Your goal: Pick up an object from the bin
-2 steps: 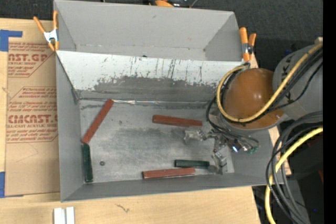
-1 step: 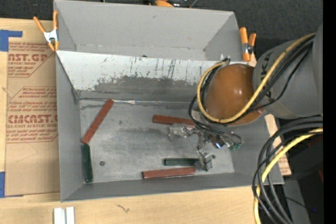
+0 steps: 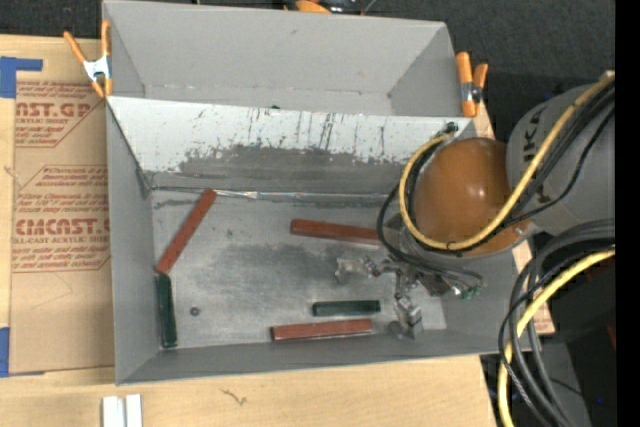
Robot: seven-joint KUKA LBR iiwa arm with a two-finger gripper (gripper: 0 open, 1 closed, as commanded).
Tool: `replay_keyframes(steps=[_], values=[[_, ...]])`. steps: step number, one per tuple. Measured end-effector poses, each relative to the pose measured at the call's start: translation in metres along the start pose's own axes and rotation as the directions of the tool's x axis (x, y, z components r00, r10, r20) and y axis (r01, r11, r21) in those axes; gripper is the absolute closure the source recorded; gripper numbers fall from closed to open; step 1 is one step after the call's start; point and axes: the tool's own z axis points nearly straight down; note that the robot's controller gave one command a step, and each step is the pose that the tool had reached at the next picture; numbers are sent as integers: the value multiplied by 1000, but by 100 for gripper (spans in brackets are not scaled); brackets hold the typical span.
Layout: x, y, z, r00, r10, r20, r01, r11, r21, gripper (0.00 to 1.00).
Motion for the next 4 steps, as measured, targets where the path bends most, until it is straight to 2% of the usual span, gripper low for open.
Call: replay_keyframes(steps=[1,2,3,4], values=[[1,5,-14,948,319,-3,-319,948,-1,0],[18,-31,10,932,362,0,-362,932,1,0],[-22,13,10,941,337,-4,-337,941,-4,0],[-20,10,10,940,342,-6,-342,940,-1,100]])
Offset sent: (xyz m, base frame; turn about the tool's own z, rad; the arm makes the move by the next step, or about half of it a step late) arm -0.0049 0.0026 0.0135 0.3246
